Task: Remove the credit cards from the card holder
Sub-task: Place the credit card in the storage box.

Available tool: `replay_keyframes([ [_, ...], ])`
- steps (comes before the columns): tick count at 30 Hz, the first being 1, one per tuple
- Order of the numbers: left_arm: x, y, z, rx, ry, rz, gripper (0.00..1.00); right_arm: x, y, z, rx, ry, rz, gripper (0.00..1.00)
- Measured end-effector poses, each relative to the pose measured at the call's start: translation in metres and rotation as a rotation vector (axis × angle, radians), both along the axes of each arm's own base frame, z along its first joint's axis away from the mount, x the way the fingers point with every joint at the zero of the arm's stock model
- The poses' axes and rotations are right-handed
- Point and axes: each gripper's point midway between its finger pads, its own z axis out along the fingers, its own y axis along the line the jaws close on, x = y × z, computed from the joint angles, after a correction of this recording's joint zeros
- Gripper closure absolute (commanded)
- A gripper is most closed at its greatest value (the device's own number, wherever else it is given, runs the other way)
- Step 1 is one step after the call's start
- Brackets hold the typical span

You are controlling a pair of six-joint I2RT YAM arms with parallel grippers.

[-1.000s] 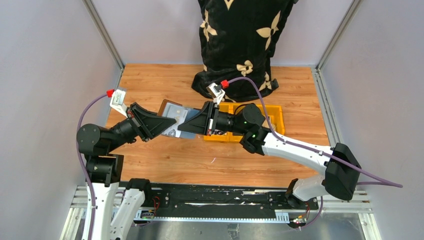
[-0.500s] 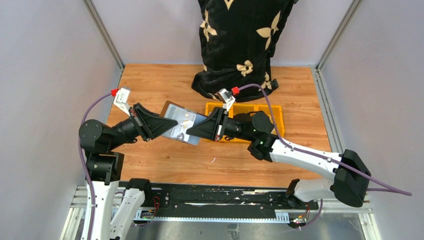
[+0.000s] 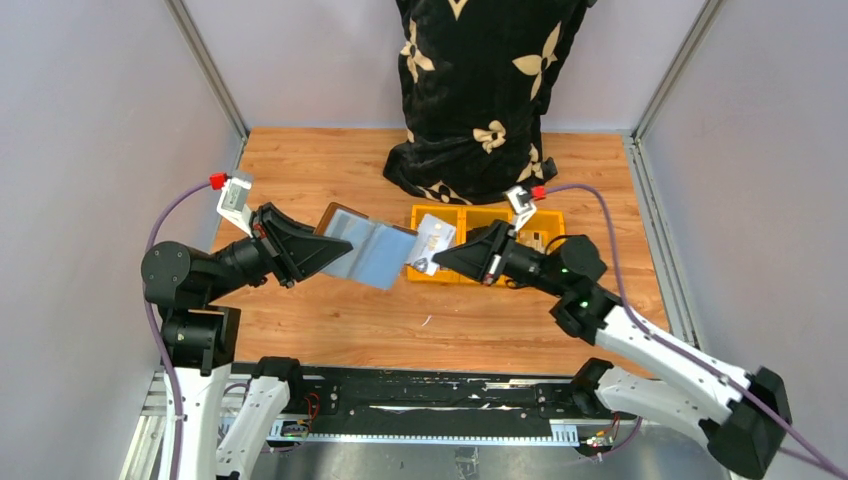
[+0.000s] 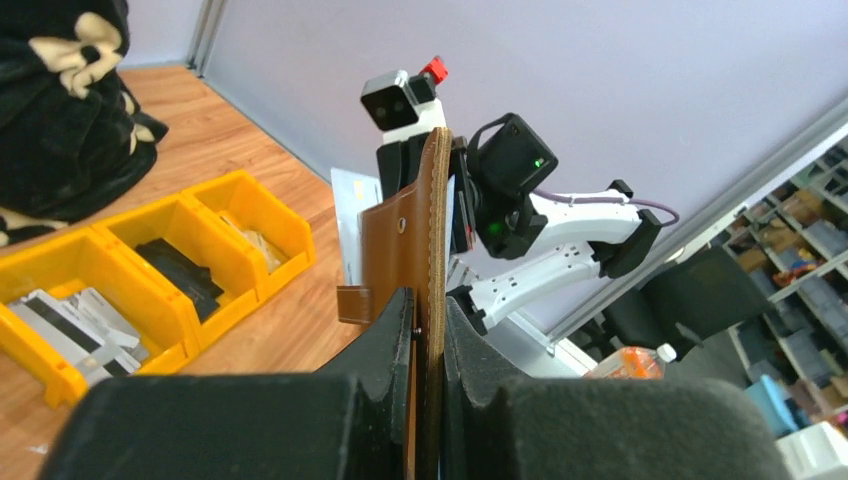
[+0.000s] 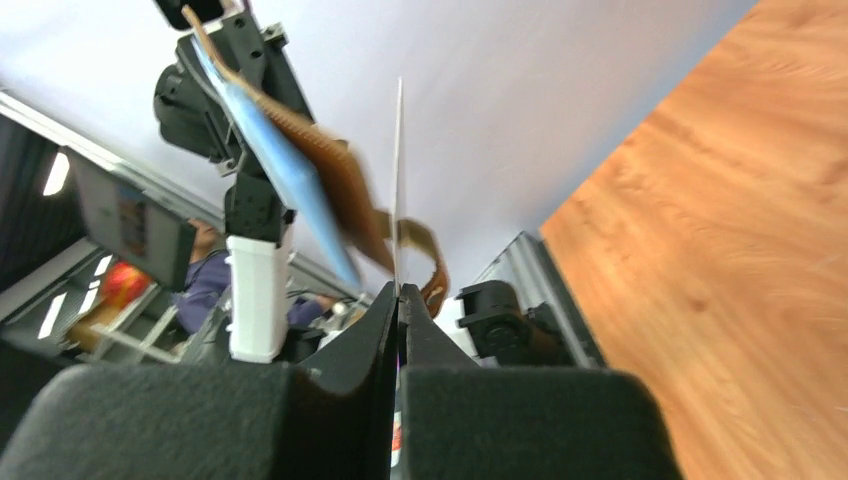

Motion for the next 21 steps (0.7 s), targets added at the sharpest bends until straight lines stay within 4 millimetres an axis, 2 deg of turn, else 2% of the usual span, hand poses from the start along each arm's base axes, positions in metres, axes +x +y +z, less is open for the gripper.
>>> replay_keyframes([
  [3,-0.008,-0.001,0.004,0.024,-0.06,-0.025,1.0,0.013,-0.028,-0.001,-0.053,-0.028,-0.108,1.0],
  [5,-0.014,-0.002,0.005,0.039,-0.099,-0.039,1.0,0.023,-0.04,-0.01,-0.116,-0.027,-0.166,1.0],
  [8,-0.022,-0.002,0.008,0.061,-0.158,-0.05,1.0,0.046,-0.053,-0.033,-0.23,0.001,-0.247,1.0],
  [10,-0.027,-0.002,0.012,0.071,-0.194,-0.055,1.0,0.063,-0.058,-0.059,-0.332,0.044,-0.284,1.0],
  [14,-0.036,-0.002,0.015,0.081,-0.227,-0.072,1.0,0.09,-0.052,-0.112,-0.526,0.137,-0.292,1.0],
  [16,-0.038,-0.002,0.014,0.083,-0.228,-0.077,1.0,0.105,-0.046,-0.145,-0.636,0.196,-0.274,1.0],
  [19,-0.039,-0.002,0.013,0.084,-0.225,-0.08,1.0,0.122,-0.038,-0.177,-0.749,0.256,-0.252,1.0],
  [21,-0.039,-0.003,0.013,0.086,-0.223,-0.084,1.0,0.134,-0.032,-0.19,-0.802,0.279,-0.24,1.0],
])
